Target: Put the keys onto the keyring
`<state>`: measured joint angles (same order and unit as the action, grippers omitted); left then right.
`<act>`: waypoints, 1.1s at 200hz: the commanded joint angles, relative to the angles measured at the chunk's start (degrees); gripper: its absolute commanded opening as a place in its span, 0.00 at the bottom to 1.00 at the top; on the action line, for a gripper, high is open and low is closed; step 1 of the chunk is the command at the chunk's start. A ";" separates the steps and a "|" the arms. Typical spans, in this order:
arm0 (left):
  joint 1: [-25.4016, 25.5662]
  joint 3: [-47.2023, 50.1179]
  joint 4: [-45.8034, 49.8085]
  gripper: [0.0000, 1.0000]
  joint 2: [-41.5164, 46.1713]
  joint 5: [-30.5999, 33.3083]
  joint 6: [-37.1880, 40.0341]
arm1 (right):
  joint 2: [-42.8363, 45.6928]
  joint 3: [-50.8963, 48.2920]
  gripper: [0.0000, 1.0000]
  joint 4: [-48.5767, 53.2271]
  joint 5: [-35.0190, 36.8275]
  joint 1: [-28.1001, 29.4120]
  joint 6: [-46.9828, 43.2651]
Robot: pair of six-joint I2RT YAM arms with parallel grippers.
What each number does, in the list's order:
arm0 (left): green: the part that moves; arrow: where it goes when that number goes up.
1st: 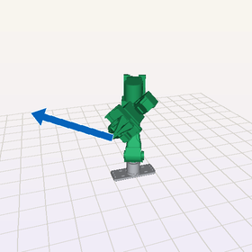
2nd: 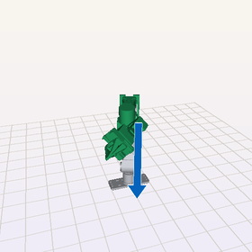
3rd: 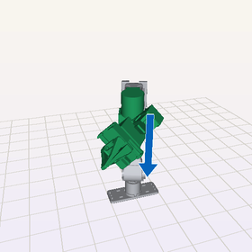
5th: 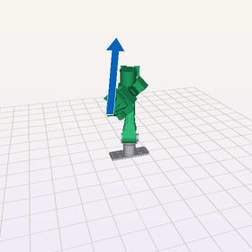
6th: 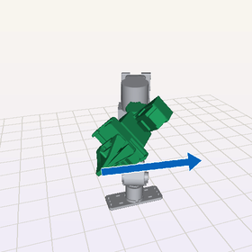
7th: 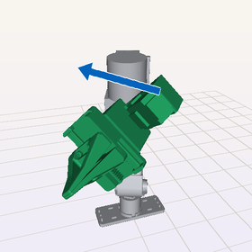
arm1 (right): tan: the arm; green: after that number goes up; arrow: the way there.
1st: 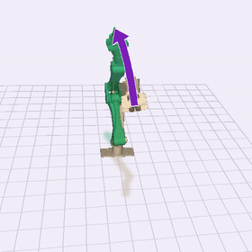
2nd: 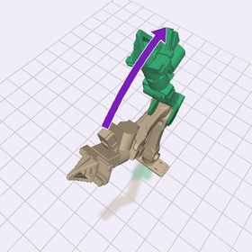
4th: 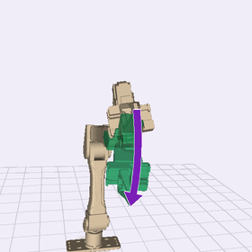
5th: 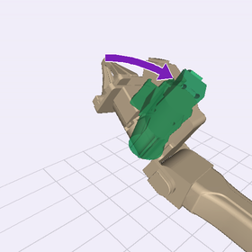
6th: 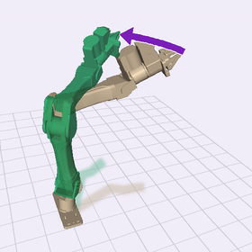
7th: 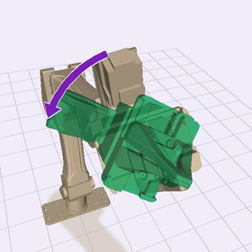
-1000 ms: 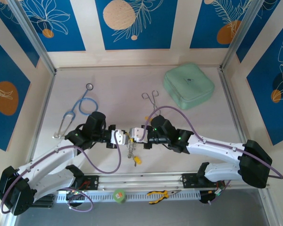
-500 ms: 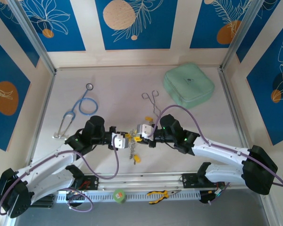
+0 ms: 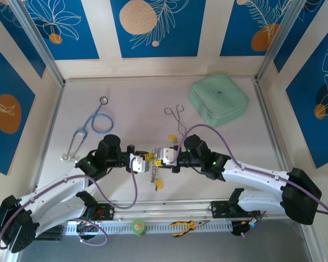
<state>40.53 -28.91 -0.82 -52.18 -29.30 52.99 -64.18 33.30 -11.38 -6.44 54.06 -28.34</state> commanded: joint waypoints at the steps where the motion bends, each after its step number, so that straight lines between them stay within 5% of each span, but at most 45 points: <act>1: 0.52 0.55 -2.43 0.00 0.35 -0.83 -1.20 | 1.17 -1.03 0.22 0.06 1.95 0.37 -1.03; 120: 0.56 0.53 -3.22 0.00 0.31 -2.95 -3.94 | -1.27 1.37 0.08 -2.77 0.20 1.57 -1.15; 165: 0.55 2.05 -5.46 0.00 0.59 -1.73 -5.80 | 3.32 -1.99 0.28 -1.79 5.01 1.21 -1.65; 220: 0.59 2.78 -7.78 0.00 -0.07 -1.42 -12.19 | 8.62 -6.59 0.33 1.73 11.53 5.51 -5.92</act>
<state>40.64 -26.35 -4.86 -52.25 -29.76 45.01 -56.01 28.56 -11.57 0.86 56.69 -31.14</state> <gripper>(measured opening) 0.040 0.328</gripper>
